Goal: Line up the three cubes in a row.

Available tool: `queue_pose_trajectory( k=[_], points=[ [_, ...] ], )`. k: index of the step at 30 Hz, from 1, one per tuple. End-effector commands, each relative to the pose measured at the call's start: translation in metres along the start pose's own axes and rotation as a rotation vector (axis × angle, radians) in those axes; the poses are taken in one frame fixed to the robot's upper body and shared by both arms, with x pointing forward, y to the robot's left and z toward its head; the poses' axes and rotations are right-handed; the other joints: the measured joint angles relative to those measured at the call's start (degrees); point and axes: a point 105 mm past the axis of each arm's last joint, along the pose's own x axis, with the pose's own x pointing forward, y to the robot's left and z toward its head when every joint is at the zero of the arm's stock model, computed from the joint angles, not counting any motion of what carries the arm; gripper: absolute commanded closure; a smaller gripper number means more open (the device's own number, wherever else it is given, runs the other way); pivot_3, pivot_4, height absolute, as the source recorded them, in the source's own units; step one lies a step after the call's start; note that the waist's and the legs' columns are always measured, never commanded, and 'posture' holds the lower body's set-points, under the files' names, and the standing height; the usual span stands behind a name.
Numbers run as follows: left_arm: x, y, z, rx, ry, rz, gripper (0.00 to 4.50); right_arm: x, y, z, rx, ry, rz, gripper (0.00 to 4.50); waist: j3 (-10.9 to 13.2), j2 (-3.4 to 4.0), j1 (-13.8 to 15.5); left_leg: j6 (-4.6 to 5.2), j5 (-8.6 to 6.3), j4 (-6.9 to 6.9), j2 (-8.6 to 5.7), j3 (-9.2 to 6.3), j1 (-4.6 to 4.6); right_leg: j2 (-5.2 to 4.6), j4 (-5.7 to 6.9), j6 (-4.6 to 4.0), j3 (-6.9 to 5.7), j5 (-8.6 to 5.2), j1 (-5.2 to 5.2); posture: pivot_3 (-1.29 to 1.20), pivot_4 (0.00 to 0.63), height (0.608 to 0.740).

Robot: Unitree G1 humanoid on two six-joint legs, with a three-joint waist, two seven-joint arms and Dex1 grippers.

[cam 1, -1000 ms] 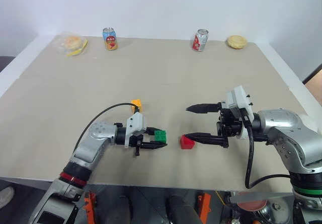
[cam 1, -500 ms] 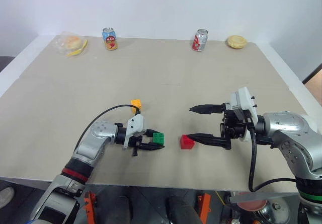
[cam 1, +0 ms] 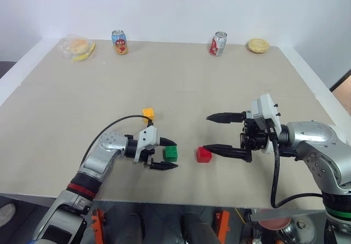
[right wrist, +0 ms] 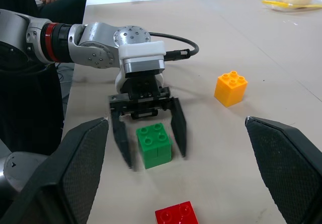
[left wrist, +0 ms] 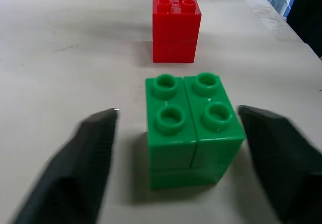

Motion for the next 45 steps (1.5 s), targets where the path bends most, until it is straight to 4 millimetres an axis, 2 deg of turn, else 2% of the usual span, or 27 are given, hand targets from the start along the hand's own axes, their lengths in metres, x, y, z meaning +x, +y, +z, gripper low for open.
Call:
queue_pose_trajectory(
  k=[1, 7, 9, 11, 16, 22, 33, 41, 42, 45],
  points=[
    [-0.007, 0.005, 0.021, 0.048, -0.053, 0.009, 0.04, -0.004, 0.001, 0.01, -0.042, -0.015, -0.003, 0.0, 0.0, 0.0, 0.0, 0.0, 0.0, 0.0, 0.0, 0.0, 0.0, 0.0, 0.0, 0.0, 0.0, 0.0, 0.0, 0.0, 0.15, 0.736],
    [-0.028, 0.011, 0.049, 0.028, -0.129, 0.059, 0.04, -0.01, 0.004, 0.016, -0.04, -0.03, 0.003, 0.0, 0.0, 0.0, -0.01, 0.0, 0.0, -0.01, 0.01, 0.0, 0.01, 0.0, 0.01, 0.0, 0.0, 0.0, 0.0, 0.0, 0.15, 0.736],
    [-0.043, 0.024, 0.066, -0.022, -0.178, 0.107, 0.04, -0.01, 0.003, 0.021, -0.039, -0.054, 0.005, 0.0, 0.01, -0.01, 0.0, 0.0, 0.0, 0.0, 0.01, -0.01, 0.02, 0.0, 0.02, 0.01, -0.01, 0.0, 0.03, 0.0, 0.15, 0.736],
    [-0.056, 0.038, 0.072, -0.035, -0.182, 0.149, 0.04, -0.009, 0.001, 0.023, -0.043, -0.07, 0.001, 0.0, 0.02, -0.03, 0.0, 0.01, 0.01, 0.05, 0.01, -0.06, 0.02, 0.01, 0.03, 0.02, -0.06, 0.01, 0.04, 0.0, 0.15, 0.736],
    [-0.079, 0.079, 0.061, 0.013, -0.078, 0.251, 0.04, -0.004, -0.007, 0.024, -0.045, -0.086, -0.003, 0.0, 0.02, -0.03, -0.02, 0.05, 0.03, 0.12, -0.01, -0.06, 0.14, 0.01, 0.02, 0.01, -0.1, 0.06, 0.15, 0.0, 0.15, 0.736],
    [-0.084, 0.106, 0.052, -0.006, -0.008, 0.266, 0.04, -0.002, -0.011, 0.025, -0.059, -0.09, -0.017, 0.0, 0.03, -0.04, 0.05, 0.05, 0.03, 0.07, -0.02, -0.07, -0.2, 0.01, 0.02, 0.18, -0.11, 0.1, -0.11, 0.0, 0.15, 0.736],
    [-0.07, 0.111, 0.017, -0.028, 0.141, 0.275, 0.04, -0.008, -0.007, 0.028, -0.062, -0.097, -0.07, 0.0, 0.03, -0.04, 0.08, 0.24, -0.1, 0.02, -0.04, -0.12, -0.4, 0.02, 0.07, 0.29, -0.13, 0.02, -0.25, 0.0, 0.15, 0.736],
    [-0.063, 0.116, 0.012, -0.045, 0.155, 0.326, 0.04, -0.008, -0.007, 0.028, -0.062, -0.1, -0.09, 0.0, 0.03, -0.04, 0.1, 0.23, -0.09, 0.13, -0.04, -0.14, -0.4, 0.02, 0.12, 0.35, -0.12, 0.11, -0.23, 0.0, 0.15, 0.736],
    [-0.063, 0.117, 0.013, -0.047, 0.151, 0.332, 0.54, -0.008, -0.007, 0.028, -0.062, -0.1, -0.092, 0.0, 0.03, -0.05, 0.1, 0.23, -0.09, 0.13, -0.04, -0.14, -0.4, 0.02, 0.13, 0.35, -0.13, 0.12, -0.23, 0.0, 0.15, 0.736],
    [-0.064, 0.117, 0.012, -0.046, 0.152, 0.337, 1.45, -0.009, -0.006, 0.028, -0.06, -0.1, -0.097, 0.0, 0.03, -0.04, 0.09, 0.23, -0.09, 0.12, -0.04, -0.14, -0.4, 0.02, 0.13, 0.35, -0.12, 0.11, -0.23, 0.0, 0.15, 0.736]
  ],
)
